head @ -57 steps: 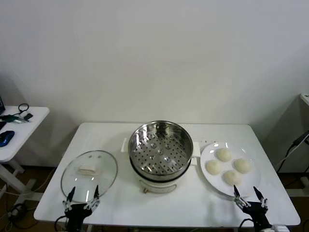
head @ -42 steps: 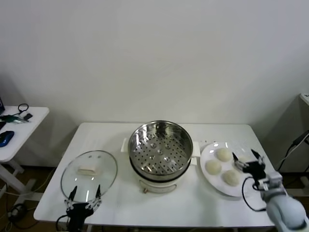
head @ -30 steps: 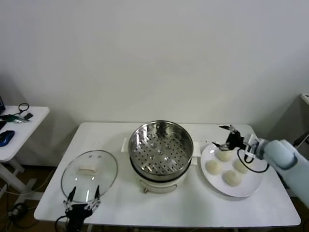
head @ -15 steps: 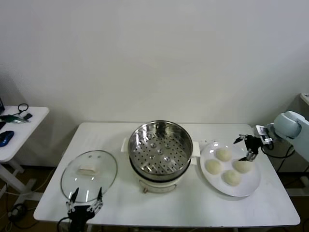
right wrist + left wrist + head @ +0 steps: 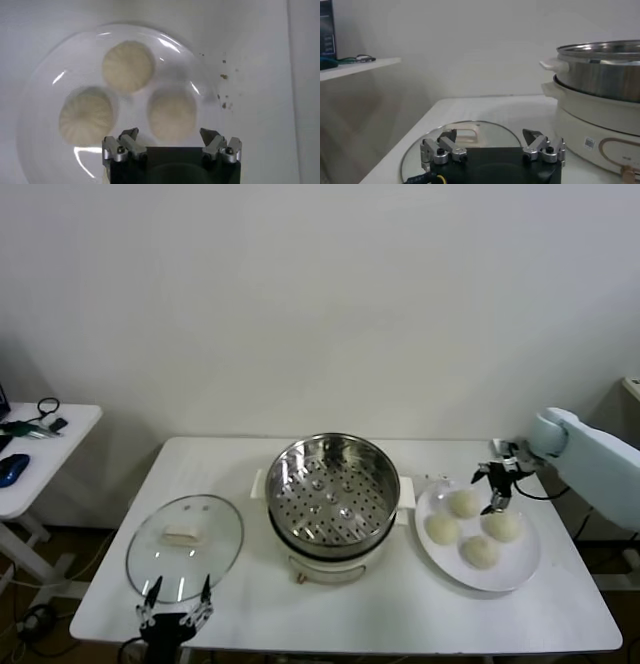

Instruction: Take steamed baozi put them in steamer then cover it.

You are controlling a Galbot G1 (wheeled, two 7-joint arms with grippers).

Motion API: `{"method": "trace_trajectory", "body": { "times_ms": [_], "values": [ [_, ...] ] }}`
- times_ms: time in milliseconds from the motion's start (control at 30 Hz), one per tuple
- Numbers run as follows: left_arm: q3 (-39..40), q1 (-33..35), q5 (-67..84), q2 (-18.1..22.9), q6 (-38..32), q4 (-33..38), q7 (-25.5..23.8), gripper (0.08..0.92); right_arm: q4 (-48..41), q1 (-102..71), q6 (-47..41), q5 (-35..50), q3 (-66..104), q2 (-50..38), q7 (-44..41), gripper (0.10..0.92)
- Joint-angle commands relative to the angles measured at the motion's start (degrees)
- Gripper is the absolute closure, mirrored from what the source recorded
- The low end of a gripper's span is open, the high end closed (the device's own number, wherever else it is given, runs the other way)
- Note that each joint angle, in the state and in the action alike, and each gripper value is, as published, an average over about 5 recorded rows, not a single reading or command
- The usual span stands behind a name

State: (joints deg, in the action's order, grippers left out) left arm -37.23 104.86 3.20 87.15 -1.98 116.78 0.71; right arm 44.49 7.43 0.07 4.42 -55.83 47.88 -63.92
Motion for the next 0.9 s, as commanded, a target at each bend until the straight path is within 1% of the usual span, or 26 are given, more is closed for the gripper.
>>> {"method": "trace_trajectory", "body": {
  "times_ms": [33,167,367,500,700,900],
  "values": [
    [0.08,0.29,-0.45,0.28,-0.18,-0.02,0.00,0.177,-6.62,-0.40,-0.22,-3.28,-1.06,5.88,-0.21,0.203],
    [0.21,0.40,-0.89,0.36,-0.25,-0.01,0.01,0.177,-7.23,-1.48,-0.43,-4.35,0.11,6.14,0.05,0.231],
    [0.33,0.46,-1.26,0.36,-0.27,0.07,0.06,0.177,-7.32,-2.15,-0.54,-4.85,1.69,5.82,0.80,0.331],
    [0.56,0.48,-1.52,0.36,-0.41,0.00,0.12,0.177,-6.24,-1.71,-0.42,-2.44,2.09,5.38,1.37,0.383],
    [1.05,0.55,-2.14,0.36,-0.92,-0.21,0.21,0.177,-2.07,2.98,1.68,-0.23,-0.60,3.48,1.09,0.391],
    [1.80,0.59,-2.57,0.29,-1.22,-0.31,0.32,0.177,8.38,22.47,9.35,2.98,-14.76,0.87,-0.01,0.389]
  ]
}}
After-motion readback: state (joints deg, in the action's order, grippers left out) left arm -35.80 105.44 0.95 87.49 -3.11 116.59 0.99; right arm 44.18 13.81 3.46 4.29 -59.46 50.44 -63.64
